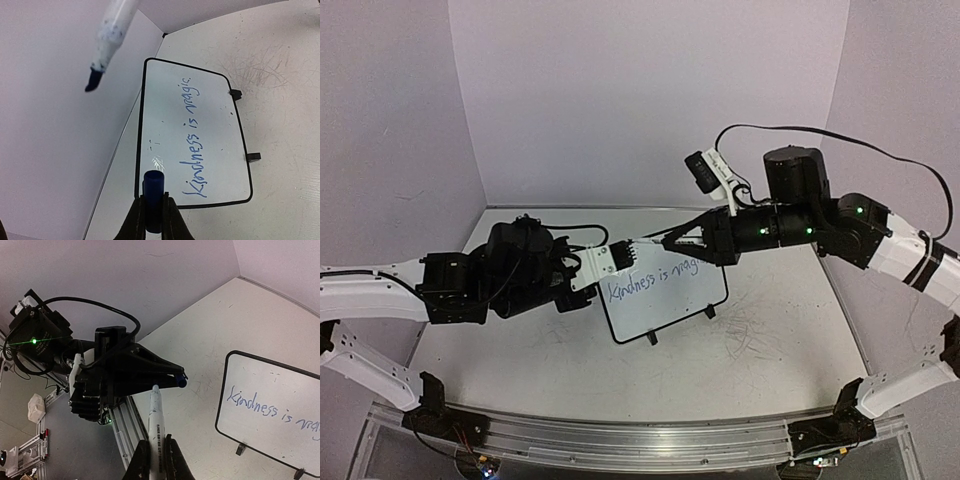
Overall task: Write a sentence on the whiteboard
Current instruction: Insert the whiteboard marker without the cap into the pen cap.
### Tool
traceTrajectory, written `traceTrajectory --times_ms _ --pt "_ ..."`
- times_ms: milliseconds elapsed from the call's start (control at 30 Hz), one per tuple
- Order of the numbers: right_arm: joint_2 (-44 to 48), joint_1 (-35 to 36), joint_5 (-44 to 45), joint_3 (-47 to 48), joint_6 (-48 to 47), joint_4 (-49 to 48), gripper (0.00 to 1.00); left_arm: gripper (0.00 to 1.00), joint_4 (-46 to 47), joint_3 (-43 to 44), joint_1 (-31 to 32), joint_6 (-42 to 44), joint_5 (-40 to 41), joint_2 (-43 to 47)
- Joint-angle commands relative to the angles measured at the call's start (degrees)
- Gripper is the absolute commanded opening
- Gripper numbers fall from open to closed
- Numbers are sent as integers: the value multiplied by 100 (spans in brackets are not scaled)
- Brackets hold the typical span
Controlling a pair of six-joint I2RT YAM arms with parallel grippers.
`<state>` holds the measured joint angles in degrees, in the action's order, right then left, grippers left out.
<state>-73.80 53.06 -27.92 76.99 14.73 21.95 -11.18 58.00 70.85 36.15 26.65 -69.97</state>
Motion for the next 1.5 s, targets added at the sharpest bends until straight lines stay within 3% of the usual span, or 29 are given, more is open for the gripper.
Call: traceTrajectory --times_ms 0,500,1467 --pt "-396 33 -408 356 19 163 0 1 526 -24 22 284 -27 109" --pt "-627 77 81 621 -56 486 0 1 513 -56 38 125 -152 153" --pt "-995 75 -2 781 -147 557 0 0 464 93 106 206 -348 119"
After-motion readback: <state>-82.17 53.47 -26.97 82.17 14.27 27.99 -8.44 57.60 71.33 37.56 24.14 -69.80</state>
